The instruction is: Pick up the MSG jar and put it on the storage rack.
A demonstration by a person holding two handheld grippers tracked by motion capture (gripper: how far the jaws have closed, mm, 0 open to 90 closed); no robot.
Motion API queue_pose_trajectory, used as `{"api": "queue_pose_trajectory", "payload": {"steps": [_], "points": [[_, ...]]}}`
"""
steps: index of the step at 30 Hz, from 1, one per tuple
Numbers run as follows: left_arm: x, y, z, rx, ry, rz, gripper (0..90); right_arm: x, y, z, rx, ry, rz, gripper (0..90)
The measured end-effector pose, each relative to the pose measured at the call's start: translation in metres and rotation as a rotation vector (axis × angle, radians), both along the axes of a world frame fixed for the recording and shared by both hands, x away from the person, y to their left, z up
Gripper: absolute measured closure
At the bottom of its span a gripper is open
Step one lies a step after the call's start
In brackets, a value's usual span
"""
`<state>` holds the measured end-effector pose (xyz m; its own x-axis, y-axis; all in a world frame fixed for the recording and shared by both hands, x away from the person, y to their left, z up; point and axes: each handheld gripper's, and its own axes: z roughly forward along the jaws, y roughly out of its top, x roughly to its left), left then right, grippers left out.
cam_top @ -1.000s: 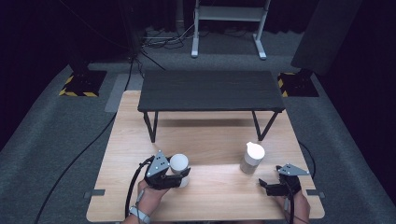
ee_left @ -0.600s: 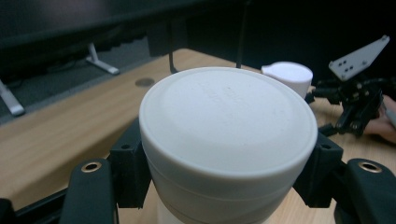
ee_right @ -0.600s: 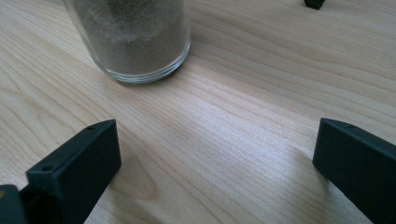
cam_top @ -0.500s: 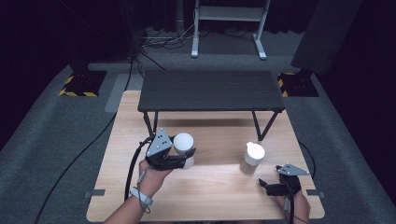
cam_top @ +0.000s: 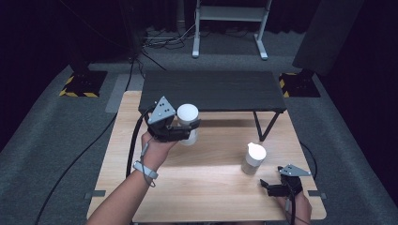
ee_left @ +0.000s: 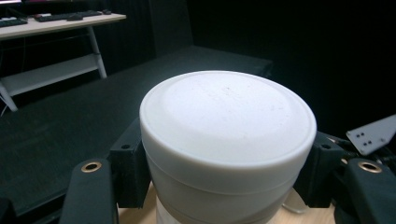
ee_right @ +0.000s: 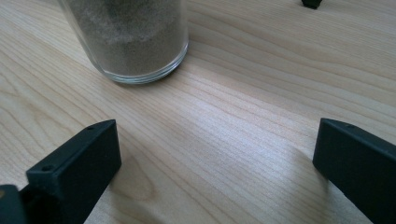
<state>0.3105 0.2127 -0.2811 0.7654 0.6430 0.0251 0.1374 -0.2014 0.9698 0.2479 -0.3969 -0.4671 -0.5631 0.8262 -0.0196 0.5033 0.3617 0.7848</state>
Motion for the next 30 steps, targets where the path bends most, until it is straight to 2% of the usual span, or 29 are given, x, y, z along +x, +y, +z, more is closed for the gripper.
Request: {"api": "queue_pose_trajectory", "payload": {"steps": [5, 11, 15, 19, 23, 28, 30], "points": [[0.016, -0.005, 0.025, -0.007, 0.0, -0.011, 33.9, 0.0, 0.001, 0.0, 0.0, 0.0, -0.007, 0.8], [0.033, -0.015, 0.046, -0.008, -0.03, -0.004, 33.9, 0.0, 0.001, 0.0, 0.0, 0.0, -0.009, 0.8], [0.047, -0.018, 0.054, -0.04, -0.036, -0.004, 33.9, -0.001, 0.001, 0.0, 0.0, 0.0, -0.009, 0.8], [0.069, -0.017, 0.055, -0.089, -0.034, 0.004, 33.9, 0.0, 0.001, 0.0, -0.001, 0.0, -0.01, 0.8], [0.088, -0.016, 0.049, -0.129, -0.041, 0.05, 33.9, -0.001, 0.001, 0.0, 0.0, -0.001, -0.01, 0.8], [0.105, -0.024, 0.042, -0.1, -0.057, 0.113, 33.9, -0.001, 0.001, 0.0, -0.001, -0.001, -0.01, 0.8], [0.113, -0.025, 0.038, -0.095, -0.047, 0.128, 34.0, -0.001, 0.001, 0.0, -0.001, -0.001, -0.01, 0.8]]}}
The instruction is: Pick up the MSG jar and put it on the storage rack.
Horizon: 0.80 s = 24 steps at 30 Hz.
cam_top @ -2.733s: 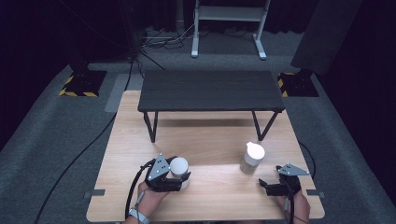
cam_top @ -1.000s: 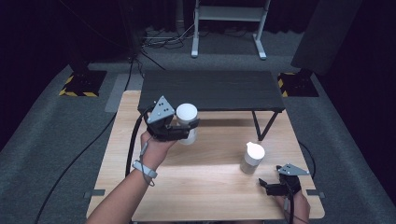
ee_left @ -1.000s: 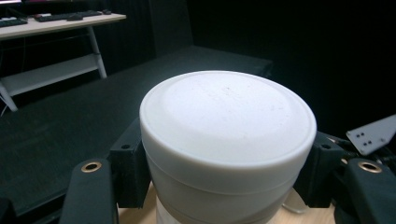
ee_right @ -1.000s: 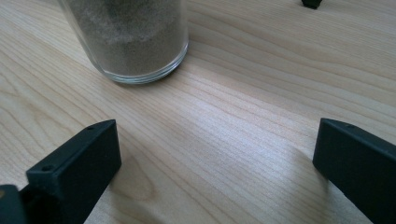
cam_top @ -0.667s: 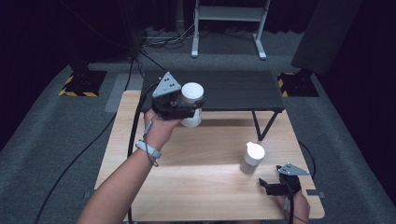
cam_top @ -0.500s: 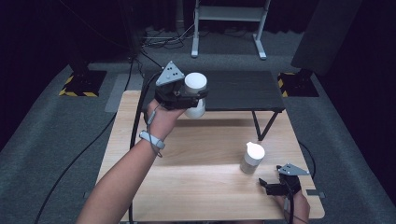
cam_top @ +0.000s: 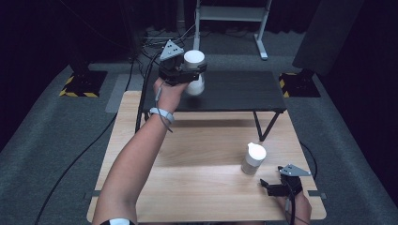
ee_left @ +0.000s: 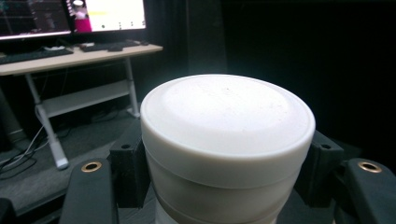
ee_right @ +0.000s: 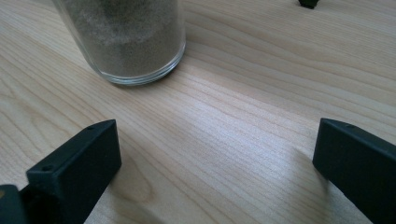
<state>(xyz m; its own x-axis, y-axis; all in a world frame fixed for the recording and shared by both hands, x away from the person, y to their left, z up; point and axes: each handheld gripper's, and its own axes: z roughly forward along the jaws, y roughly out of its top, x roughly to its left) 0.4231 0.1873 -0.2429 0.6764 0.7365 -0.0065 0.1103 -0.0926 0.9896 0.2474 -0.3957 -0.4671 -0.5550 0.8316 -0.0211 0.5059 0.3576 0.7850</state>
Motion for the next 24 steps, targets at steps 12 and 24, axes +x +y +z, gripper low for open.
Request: {"api": "queue_pose_trajectory", "payload": {"steps": [12, 24], "points": [[0.02, -0.017, -0.012, 0.025, 0.04, 0.035, 33.9, 0.0, 0.0, 0.0, 0.0, 0.0, 0.001, 0.8], [0.026, -0.02, -0.025, 0.013, 0.023, 0.019, 33.8, 0.0, 0.0, 0.0, 0.0, -0.001, 0.001, 0.8]]}}
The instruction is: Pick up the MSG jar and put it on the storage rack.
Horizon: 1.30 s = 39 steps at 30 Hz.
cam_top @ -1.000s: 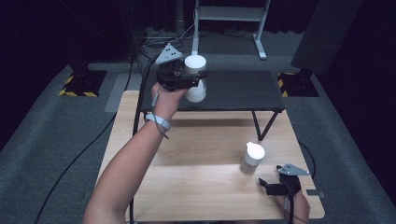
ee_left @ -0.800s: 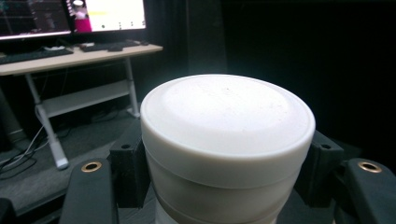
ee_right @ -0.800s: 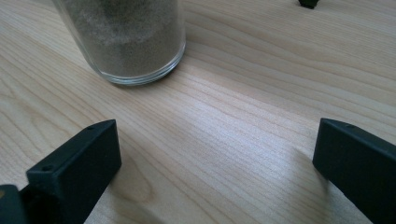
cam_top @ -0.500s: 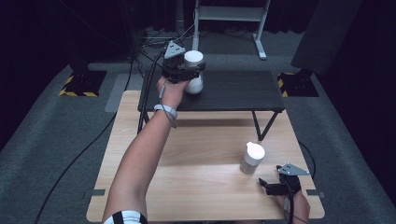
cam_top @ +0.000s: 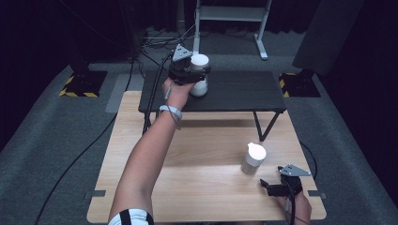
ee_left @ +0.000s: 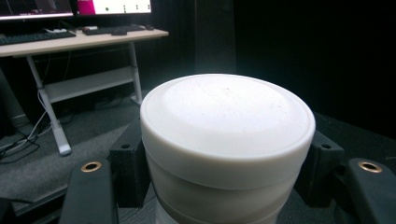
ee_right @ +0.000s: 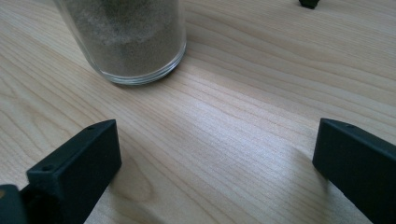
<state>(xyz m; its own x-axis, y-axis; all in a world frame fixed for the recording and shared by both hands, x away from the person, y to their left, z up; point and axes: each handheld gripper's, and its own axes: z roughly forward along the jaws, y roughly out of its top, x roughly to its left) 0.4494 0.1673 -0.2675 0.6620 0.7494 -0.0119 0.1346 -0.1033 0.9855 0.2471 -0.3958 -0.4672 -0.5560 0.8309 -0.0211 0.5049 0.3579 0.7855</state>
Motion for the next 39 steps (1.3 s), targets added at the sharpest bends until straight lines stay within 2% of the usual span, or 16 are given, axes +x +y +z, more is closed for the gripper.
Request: {"api": "queue_pose_trajectory", "payload": {"steps": [2, 4, 7, 9, 15, 17, 21, 25, 26, 29, 34, 35, 36, 37, 38, 39], "points": [[-0.002, 0.001, -0.004, -0.018, -0.014, 0.004, 32.4, 0.0, 0.0, 0.0, 0.0, 0.0, 0.0, 0.8], [-0.008, 0.002, -0.003, -0.041, -0.014, 0.026, 22.3, 0.0, 0.0, 0.0, 0.0, 0.0, 0.0, 0.8], [-0.015, 0.006, 0.003, -0.028, -0.013, 0.031, 15.1, 0.0, 0.0, 0.0, 0.0, 0.0, 0.0, 0.8], [-0.019, 0.008, 0.004, -0.022, -0.014, 0.033, 13.6, 0.0, 0.0, 0.0, 0.0, 0.0, 0.0, 0.8], [-0.049, 0.026, 0.011, -0.022, -0.03, 0.01, 12.6, 0.0, 0.0, 0.0, 0.0, 0.0, 0.0, 0.8], [-0.056, 0.029, 0.012, -0.03, -0.033, 0.011, 12.6, 0.0, 0.0, 0.0, 0.0, 0.0, 0.0, 0.8], [-0.082, 0.039, 0.01, -0.036, -0.047, 0.011, 12.6, 0.0, 0.0, 0.0, 0.001, 0.001, -0.001, 0.8], [-0.096, 0.045, 0.008, -0.04, -0.045, 0.003, 12.6, 0.0, 0.0, 0.0, 0.001, 0.0, -0.001, 0.8], [-0.106, 0.048, 0.004, -0.036, -0.051, 0.006, 12.6, 0.0, 0.0, 0.0, 0.001, 0.0, -0.001, 0.9], [-0.12, 0.051, -0.005, -0.025, -0.058, 0.011, 12.6, 0.0, 0.0, 0.0, 0.001, 0.0, -0.002, 0.8], [-0.137, 0.056, -0.026, -0.016, -0.03, 0.013, 12.6, 0.0, 0.0, 0.0, 0.001, 0.0, -0.001, 0.8], [-0.137, 0.056, -0.026, -0.016, -0.03, 0.013, 12.6, 0.0, 0.0, 0.0, 0.001, -0.001, -0.001, 0.8], [-0.141, 0.056, -0.032, -0.015, -0.025, 0.015, 12.6, 0.0, 0.0, 0.0, 0.0, -0.001, 0.0, 0.8], [-0.151, 0.055, -0.048, -0.015, -0.034, 0.04, 12.6, 0.0, 0.0, 0.0, 0.001, -0.001, 0.0, 0.8], [-0.151, 0.055, -0.048, -0.015, -0.034, 0.04, 12.6, 0.0, 0.0, 0.0, 0.001, -0.001, 0.0, 0.8], [-0.154, 0.055, -0.055, -0.02, -0.035, 0.042, 12.6, 0.0, 0.0, 0.0, 0.001, 0.0, 0.0, 0.8]]}}
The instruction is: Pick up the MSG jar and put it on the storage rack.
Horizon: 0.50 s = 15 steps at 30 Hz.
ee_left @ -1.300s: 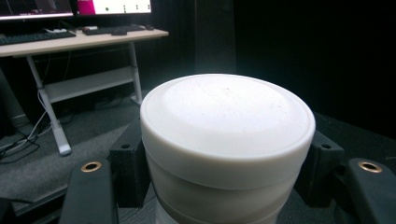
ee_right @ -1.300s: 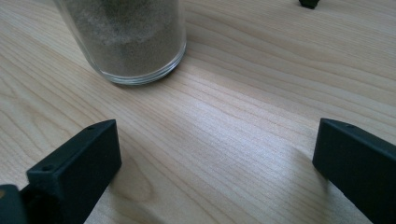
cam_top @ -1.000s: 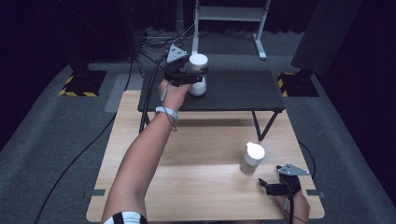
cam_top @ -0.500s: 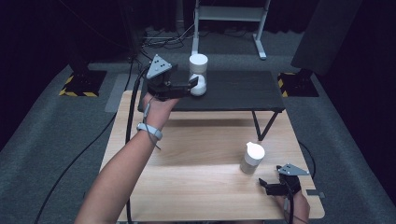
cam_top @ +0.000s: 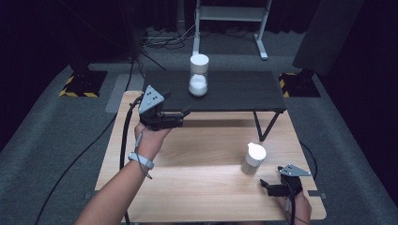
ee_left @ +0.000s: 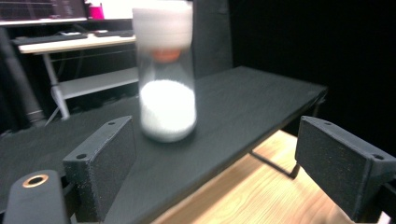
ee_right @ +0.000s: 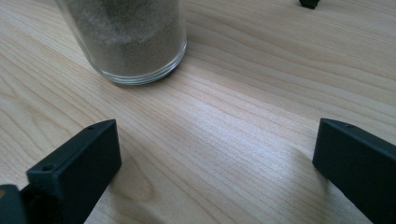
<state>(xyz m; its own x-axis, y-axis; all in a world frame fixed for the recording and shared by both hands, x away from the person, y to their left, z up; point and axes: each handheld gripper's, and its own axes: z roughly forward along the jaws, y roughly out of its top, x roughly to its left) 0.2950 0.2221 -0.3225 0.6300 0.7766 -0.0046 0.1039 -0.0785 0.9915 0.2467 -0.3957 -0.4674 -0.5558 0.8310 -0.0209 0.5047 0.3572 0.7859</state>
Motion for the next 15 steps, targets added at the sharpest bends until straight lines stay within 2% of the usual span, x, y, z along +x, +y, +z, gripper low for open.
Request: {"api": "queue_pose_trajectory", "payload": {"steps": [2, 3, 4, 5, 6, 7, 9, 15], "points": [[-0.005, 0.0, -0.011, -0.006, 0.015, 0.003, 12.6, 0.0, 0.0, 0.0, 0.0, 0.0, 0.0, 0.8], [-0.01, 0.0, -0.023, -0.002, 0.031, -0.004, 12.6, 0.0, 0.0, 0.0, 0.0, 0.0, 0.0, 0.8], [-0.01, 0.0, -0.023, -0.002, 0.031, -0.004, 12.6, 0.0, 0.0, 0.0, 0.0, 0.0, 0.0, 0.8], [-0.012, -0.001, -0.029, 0.006, 0.035, -0.006, 12.6, 0.0, 0.0, 0.0, 0.0, 0.0, 0.0, 0.8], [-0.019, -0.004, -0.04, 0.047, 0.041, -0.005, 12.6, 0.0, 0.0, 0.0, 0.0, 0.0, 0.0, 0.8], [-0.019, -0.004, -0.04, 0.047, 0.041, -0.005, 12.6, 0.0, 0.0, 0.0, 0.0, 0.0, 0.0, 0.8], [-0.024, -0.005, -0.056, 0.061, 0.07, -0.015, 12.5, 0.0, 0.0, 0.0, 0.0, 0.0, 0.0, 0.9], [-0.037, -0.009, -0.087, 0.111, 0.111, -0.028, 12.3, 0.0, 0.0, 0.0, 0.0, 0.0, 0.0, 0.8]]}}
